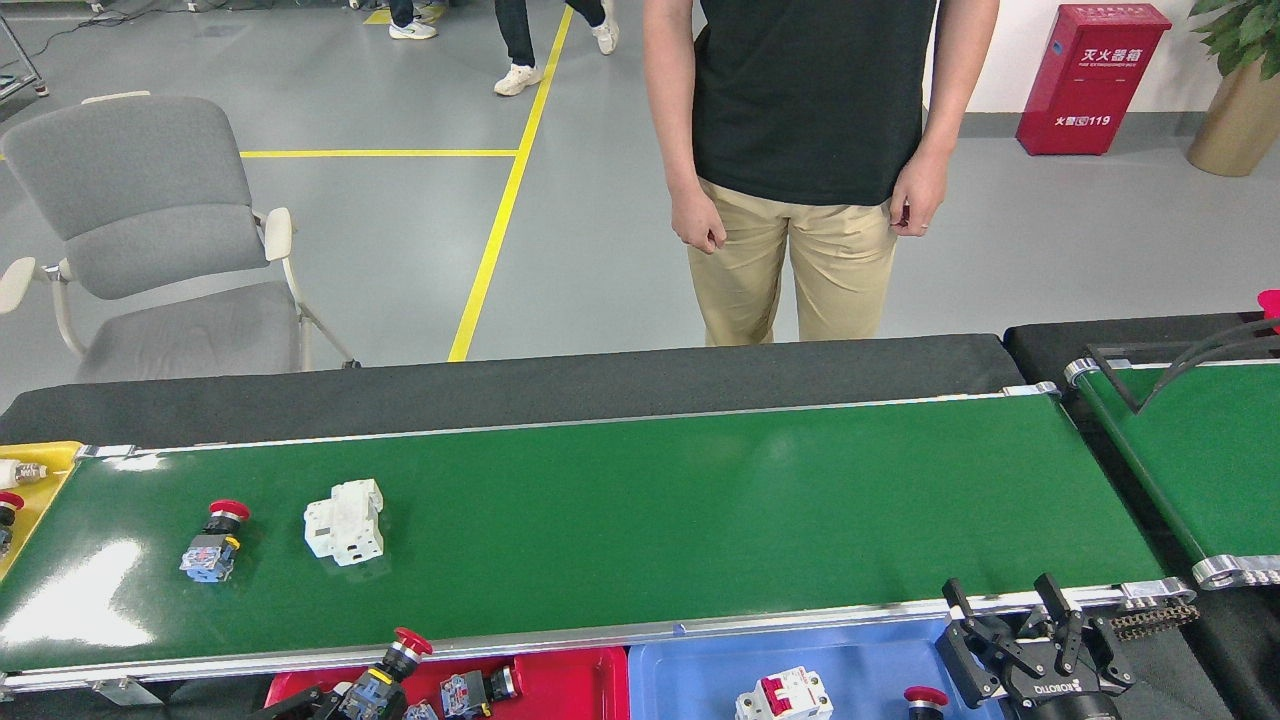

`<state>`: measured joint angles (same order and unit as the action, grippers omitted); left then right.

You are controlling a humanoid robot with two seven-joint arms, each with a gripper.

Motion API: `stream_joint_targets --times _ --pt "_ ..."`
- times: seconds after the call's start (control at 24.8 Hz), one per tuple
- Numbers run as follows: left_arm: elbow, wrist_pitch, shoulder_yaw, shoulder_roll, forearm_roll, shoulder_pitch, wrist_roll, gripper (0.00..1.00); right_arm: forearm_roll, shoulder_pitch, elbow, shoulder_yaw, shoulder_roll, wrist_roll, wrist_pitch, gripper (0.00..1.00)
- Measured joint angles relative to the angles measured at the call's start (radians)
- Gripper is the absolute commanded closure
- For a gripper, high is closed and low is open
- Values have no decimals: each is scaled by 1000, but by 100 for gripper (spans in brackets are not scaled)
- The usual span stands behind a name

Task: Pick switch part from conveyor to tray

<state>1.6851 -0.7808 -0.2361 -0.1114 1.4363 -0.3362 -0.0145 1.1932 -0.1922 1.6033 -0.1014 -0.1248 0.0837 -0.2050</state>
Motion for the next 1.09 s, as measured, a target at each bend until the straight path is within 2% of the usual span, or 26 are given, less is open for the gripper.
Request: stream_joint_targets --times 0.2,0.28,0.36,0.48,0.61,0.81,1.09 --pt "2 0 -55 28 0 -10 6 0 0 -6 1 0 0 0 2 2" --pt "13 10 -130 75 0 -10 8 0 0 -11 9 0 0 0 3 2" --pt "21 91 -204 108 0 -10 8 0 0 -19 26 0 0 0 3 2" --pt "20 251 -286 110 3 -19 9 0 0 -56 62 0 0 0 3 2" --pt "4 313 -348 71 20 -50 9 0 0 -81 93 -1 0 0 2 2" --pt "-13 329 -350 51 22 -36 11 0 0 -97 112 -1 10 0 1 2" --pt "-162 331 -272 -44 10 160 -24 0 0 -97 112 -1 16 0 0 2"
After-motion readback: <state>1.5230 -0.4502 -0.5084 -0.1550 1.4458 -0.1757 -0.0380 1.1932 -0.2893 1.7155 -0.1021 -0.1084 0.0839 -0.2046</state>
